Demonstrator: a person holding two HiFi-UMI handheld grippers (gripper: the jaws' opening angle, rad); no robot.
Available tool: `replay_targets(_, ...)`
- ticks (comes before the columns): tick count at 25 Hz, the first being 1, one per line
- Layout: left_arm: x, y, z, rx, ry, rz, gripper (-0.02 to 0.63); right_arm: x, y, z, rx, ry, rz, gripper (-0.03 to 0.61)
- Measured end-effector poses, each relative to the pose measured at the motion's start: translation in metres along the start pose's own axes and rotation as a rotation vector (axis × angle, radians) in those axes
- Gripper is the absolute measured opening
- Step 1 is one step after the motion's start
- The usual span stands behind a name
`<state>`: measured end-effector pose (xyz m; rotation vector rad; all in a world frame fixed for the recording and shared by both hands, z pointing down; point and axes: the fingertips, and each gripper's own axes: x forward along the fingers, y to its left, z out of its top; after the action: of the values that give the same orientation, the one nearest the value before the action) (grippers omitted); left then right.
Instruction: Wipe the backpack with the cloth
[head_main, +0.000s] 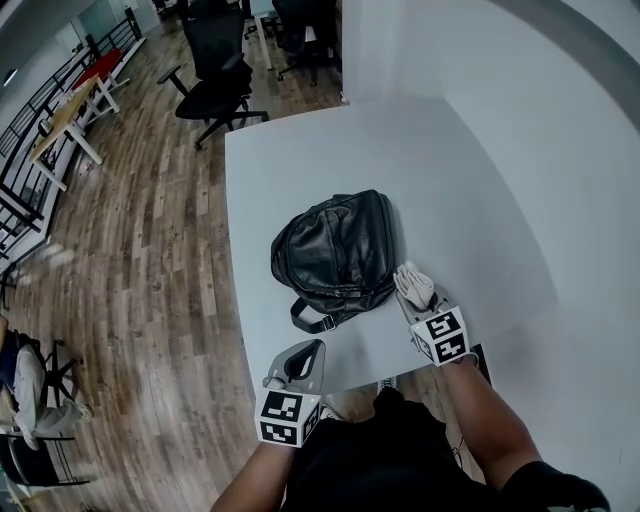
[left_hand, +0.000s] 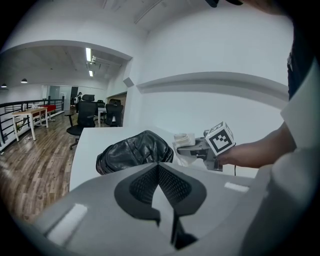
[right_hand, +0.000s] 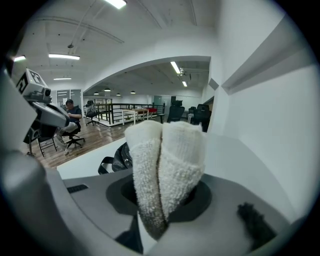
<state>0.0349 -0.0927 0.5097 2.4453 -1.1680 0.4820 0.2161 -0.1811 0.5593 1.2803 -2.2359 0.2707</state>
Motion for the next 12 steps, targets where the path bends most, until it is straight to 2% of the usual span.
replay_targets(12,-0.030,0.007,-0.003,0.024,-0.037,-0.027,0.006,-0.012,0.035,0.008,0.002,-0.014,-0.033,0.100)
